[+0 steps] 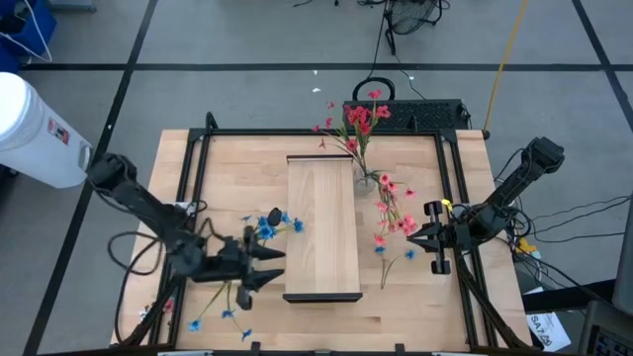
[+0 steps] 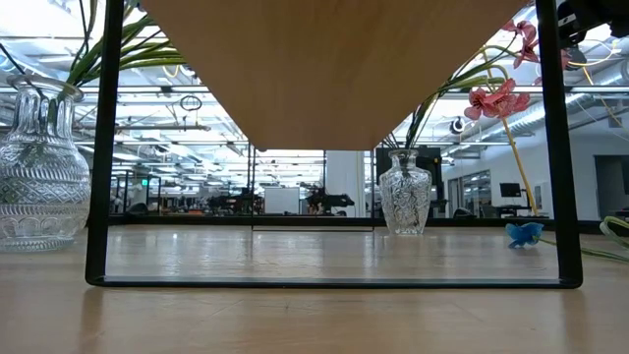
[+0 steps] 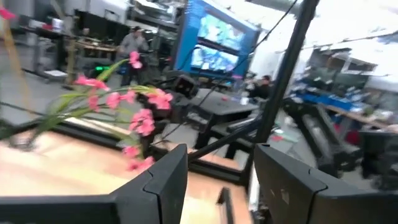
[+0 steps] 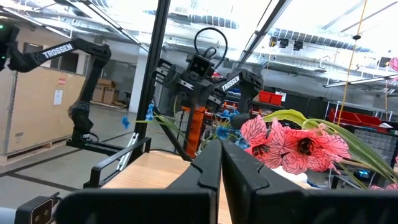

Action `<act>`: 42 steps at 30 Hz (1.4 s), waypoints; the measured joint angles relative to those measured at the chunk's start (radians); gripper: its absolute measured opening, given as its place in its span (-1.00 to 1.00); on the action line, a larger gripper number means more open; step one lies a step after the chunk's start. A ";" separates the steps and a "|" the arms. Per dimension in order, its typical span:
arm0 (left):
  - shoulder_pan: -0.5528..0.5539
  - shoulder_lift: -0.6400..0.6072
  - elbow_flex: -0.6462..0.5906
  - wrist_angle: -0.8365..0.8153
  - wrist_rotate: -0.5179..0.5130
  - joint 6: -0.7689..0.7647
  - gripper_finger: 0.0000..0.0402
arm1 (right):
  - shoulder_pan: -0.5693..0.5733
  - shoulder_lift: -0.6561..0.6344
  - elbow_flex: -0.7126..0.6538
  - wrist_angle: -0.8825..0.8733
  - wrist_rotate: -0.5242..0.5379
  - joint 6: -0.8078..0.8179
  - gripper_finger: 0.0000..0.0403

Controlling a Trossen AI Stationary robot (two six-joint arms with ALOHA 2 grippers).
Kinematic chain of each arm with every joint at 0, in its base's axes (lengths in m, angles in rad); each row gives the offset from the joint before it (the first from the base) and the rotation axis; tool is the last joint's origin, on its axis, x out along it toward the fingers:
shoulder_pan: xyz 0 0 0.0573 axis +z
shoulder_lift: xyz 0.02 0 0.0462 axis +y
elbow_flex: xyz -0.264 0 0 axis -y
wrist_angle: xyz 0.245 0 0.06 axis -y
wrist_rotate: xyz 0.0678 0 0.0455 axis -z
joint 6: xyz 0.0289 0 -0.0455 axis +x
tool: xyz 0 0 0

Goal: Pick and place flowers into a vace then onto a shelf
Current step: Put the blue flowers into the left transparent vase

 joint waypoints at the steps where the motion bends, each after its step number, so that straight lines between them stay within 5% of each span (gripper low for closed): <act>1: 0.016 0.017 0.002 0.026 0.035 0.001 -0.06 | 0.000 0.000 0.000 0.000 0.000 0.000 -0.96; 12: 0.108 0.225 0.249 -0.009 0.137 0.105 -0.06 | 0.000 0.000 0.000 0.000 0.000 0.000 -0.96; 26: 0.212 0.420 0.625 -0.404 0.162 0.079 -0.06 | 0.000 0.000 0.000 0.000 0.000 0.000 -0.96; 38: 0.324 0.511 0.728 -0.296 0.590 0.014 -0.06 | 0.000 0.000 0.000 0.000 0.000 0.000 -0.96; 42: 0.359 0.518 0.741 -0.300 0.625 -0.072 -0.06 | 0.000 0.000 0.000 -0.001 0.000 0.000 -0.96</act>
